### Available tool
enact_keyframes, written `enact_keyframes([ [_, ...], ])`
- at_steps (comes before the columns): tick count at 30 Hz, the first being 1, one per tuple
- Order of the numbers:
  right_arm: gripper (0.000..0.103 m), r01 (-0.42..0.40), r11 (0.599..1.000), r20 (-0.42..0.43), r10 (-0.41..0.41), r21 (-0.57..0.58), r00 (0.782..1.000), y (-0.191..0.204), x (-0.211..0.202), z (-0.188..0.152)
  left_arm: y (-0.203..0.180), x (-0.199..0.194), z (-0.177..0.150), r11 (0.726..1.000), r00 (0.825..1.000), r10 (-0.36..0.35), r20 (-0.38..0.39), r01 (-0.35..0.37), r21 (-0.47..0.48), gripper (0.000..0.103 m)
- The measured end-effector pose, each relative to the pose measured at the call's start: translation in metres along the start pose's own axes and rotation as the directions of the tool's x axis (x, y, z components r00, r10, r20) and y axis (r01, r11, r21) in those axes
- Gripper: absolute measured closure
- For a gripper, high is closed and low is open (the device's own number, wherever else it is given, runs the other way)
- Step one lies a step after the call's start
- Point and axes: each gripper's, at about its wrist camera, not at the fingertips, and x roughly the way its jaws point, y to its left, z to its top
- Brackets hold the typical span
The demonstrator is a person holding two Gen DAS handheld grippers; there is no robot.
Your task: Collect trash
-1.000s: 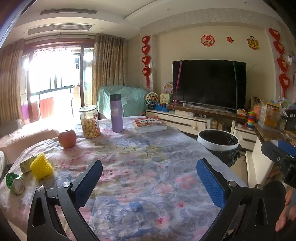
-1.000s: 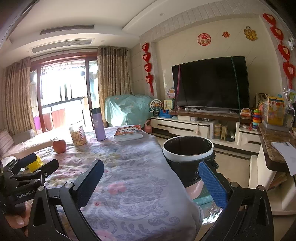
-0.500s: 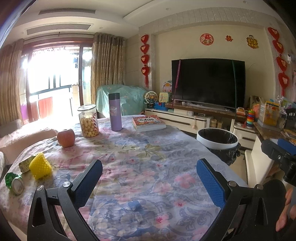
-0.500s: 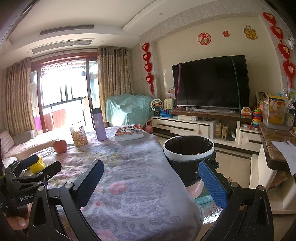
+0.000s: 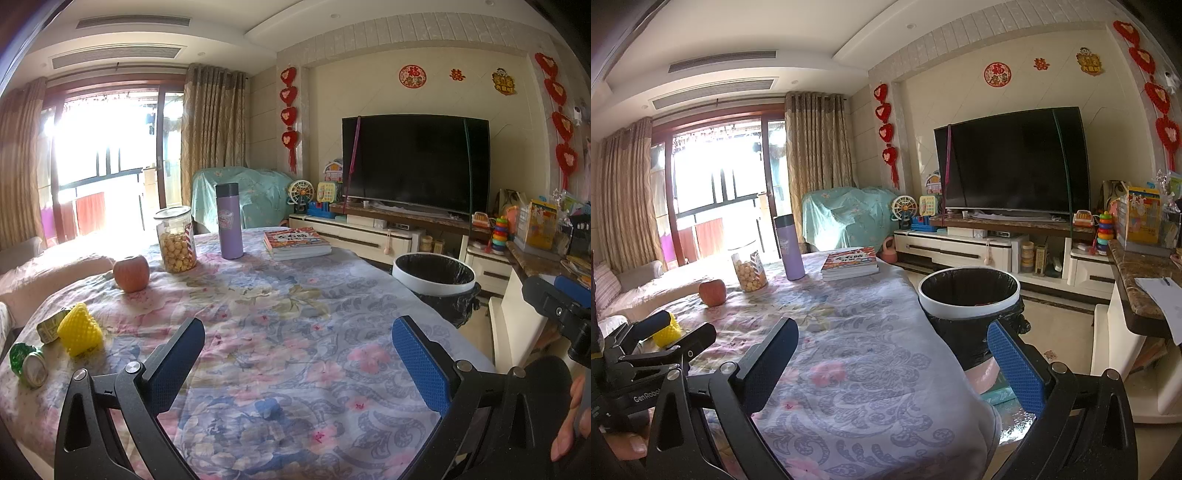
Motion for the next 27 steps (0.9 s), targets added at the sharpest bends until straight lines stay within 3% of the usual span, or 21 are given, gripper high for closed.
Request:
enact_keyframes([
  [27,0.0,-0.004,1.0,-0.001,0.004,0.003,1.0,0.0033,-0.0022,-0.001,0.0017,0.0027,-0.0024,1.0,1.0,-0.001,-0.009,0.001,0.001,0.001],
])
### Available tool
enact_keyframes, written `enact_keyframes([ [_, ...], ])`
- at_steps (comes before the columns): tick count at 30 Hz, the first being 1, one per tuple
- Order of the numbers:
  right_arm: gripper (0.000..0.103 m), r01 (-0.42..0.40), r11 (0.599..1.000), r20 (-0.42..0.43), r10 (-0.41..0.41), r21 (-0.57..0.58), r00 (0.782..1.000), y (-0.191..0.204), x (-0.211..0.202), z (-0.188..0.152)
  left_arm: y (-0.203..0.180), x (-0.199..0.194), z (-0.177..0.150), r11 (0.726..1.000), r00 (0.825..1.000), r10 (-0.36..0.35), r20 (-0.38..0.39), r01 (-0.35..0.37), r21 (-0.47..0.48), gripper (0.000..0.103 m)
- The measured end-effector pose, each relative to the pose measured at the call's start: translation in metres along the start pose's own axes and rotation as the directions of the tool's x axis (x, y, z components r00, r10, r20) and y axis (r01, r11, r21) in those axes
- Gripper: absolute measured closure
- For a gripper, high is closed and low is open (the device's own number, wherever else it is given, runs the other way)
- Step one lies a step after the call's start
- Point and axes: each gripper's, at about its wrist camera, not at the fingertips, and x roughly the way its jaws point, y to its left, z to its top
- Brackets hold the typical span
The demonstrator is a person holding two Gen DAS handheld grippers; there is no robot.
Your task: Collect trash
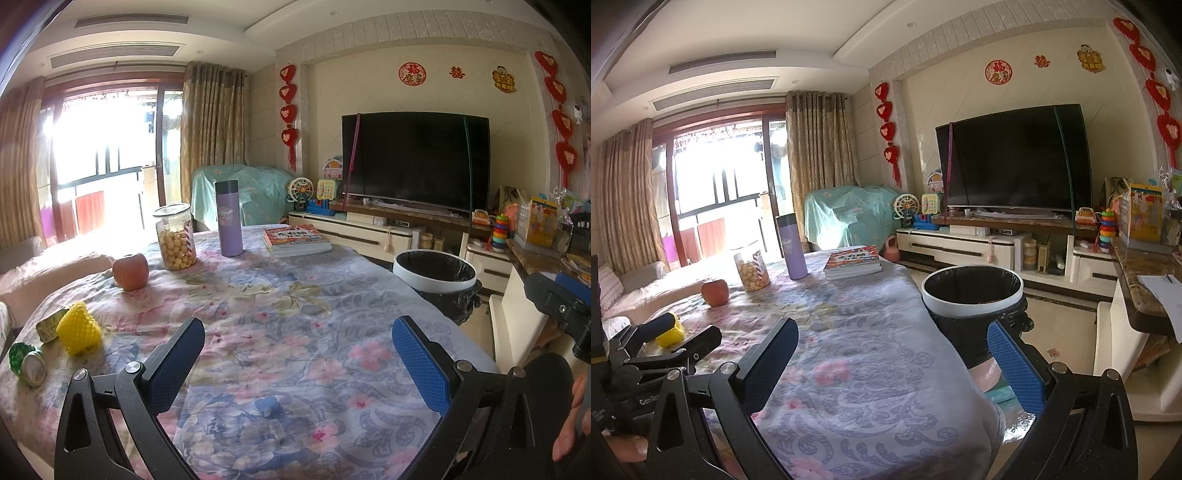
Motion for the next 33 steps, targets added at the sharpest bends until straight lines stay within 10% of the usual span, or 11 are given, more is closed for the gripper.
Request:
enact_keyframes([
  [33,0.0,-0.028,0.999,-0.048,0.029,0.022,0.998,0.016,0.004,-0.005,0.004,0.022,-0.002,1.0,0.999,-0.005,-0.048,0.005,0.01,0.001],
])
